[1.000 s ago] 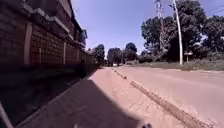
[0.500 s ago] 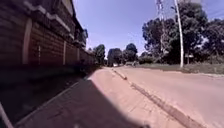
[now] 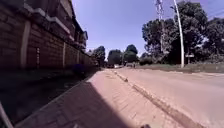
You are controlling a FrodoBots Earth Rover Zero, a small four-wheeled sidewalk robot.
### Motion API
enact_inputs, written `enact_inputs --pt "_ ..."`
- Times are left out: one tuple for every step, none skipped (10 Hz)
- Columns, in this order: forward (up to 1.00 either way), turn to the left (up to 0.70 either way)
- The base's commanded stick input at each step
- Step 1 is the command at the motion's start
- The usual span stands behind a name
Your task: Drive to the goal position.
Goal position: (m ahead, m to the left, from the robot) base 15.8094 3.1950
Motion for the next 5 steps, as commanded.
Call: enact_inputs --pt "0.30 0.00" --pt "0.30 0.00" --pt "0.30 0.00" --pt "0.30 0.00" --pt "0.30 0.00"
